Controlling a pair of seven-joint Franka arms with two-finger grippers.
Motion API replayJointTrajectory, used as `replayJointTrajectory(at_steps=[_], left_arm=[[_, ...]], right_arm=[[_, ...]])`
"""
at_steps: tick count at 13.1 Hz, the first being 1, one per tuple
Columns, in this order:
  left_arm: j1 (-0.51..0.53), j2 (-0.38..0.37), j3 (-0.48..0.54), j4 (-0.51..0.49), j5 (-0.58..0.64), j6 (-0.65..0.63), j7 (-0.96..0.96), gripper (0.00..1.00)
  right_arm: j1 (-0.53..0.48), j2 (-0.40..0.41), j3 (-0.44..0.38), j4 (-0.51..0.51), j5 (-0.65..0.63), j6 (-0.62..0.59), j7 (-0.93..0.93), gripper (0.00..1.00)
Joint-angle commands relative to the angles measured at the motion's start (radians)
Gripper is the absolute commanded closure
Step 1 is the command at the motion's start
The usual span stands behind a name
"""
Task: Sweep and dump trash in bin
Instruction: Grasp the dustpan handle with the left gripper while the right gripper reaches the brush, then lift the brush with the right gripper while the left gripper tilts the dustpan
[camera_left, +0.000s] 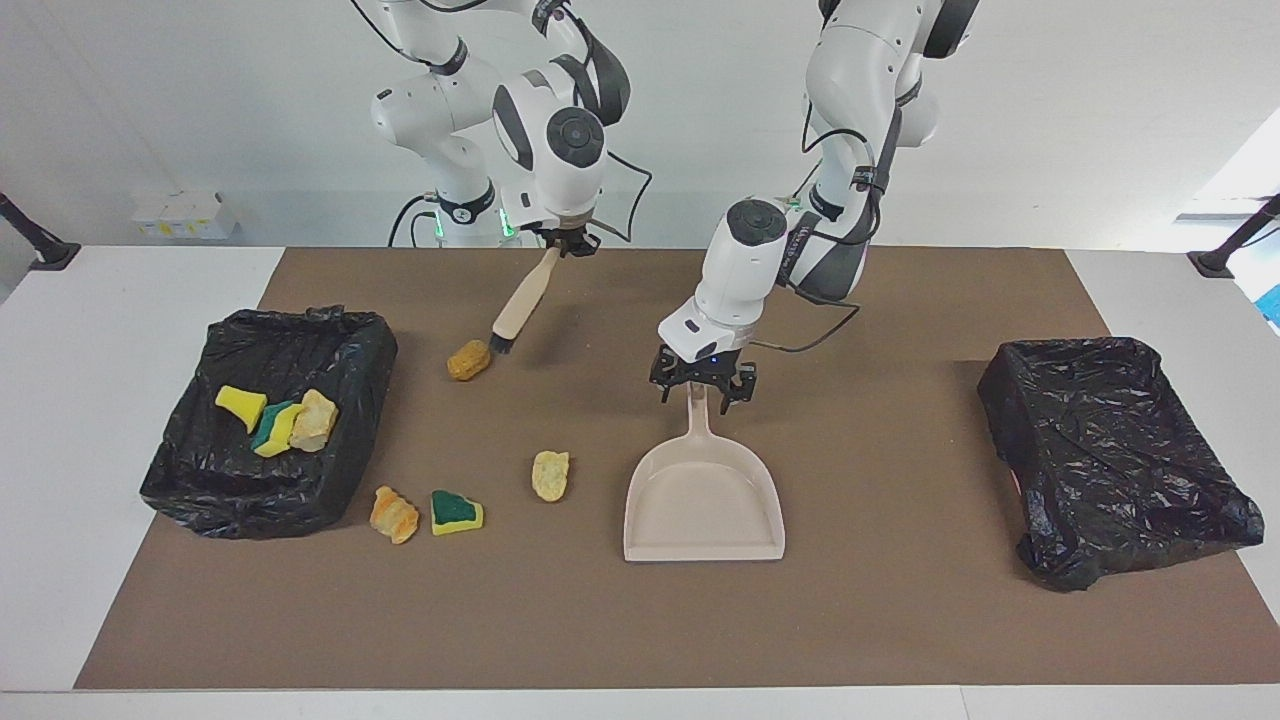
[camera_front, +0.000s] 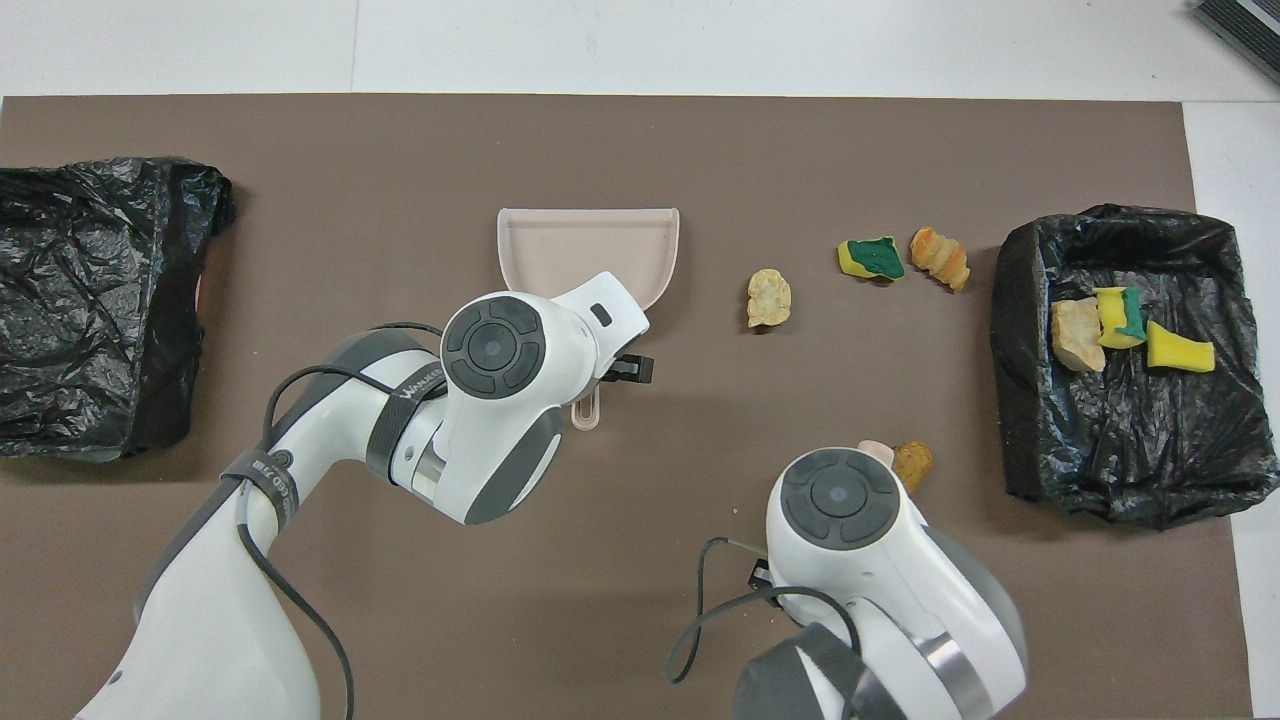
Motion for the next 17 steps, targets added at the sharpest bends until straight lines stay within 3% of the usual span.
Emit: replayJointTrajectory(at_steps=[1,3,6,9,12,15,17], left_arm=[[-0.007,-0.012,0.015,-0.013,0.010,-0.016,-0.014,0.57],[-0.001,-0.011,0.019,-0.003,0.020,-0.016,-0.010,0.81],[0.013,-0.028,0.025,0.002,0.079,-0.018,0.024,0.98],[0.034,-0.055,0.027,0.002,0.122,-0.056,0.177,0.98],[0.100,-0.063,0.025,0.019,0.112,-0.143,0.690,1.00],[0.102,-0.066,0.027,0.020,0.118,-0.176,0.770,1.00],[0.110,-0.068,0.028,0.014,0.116,-0.179,0.977,1.00]], right_arm=[[-0.121,-0.036,0.013,-0.061,-0.035,0.042,-0.116,1.00],[-0.166,-0.079,0.013,-0.147,-0.034,0.140,-0.215,1.00],[-0.188,-0.084,0.011,-0.160,-0.006,0.161,-0.323,1.00],[-0.188,-0.070,0.011,-0.157,0.061,0.223,-0.390,1.00],[-0.176,-0.039,0.013,-0.135,0.139,0.300,-0.381,1.00],[-0.160,0.010,0.014,-0.066,0.195,0.311,-0.374,1.00],[-0.131,0.066,0.014,-0.020,0.239,0.328,-0.360,1.00]])
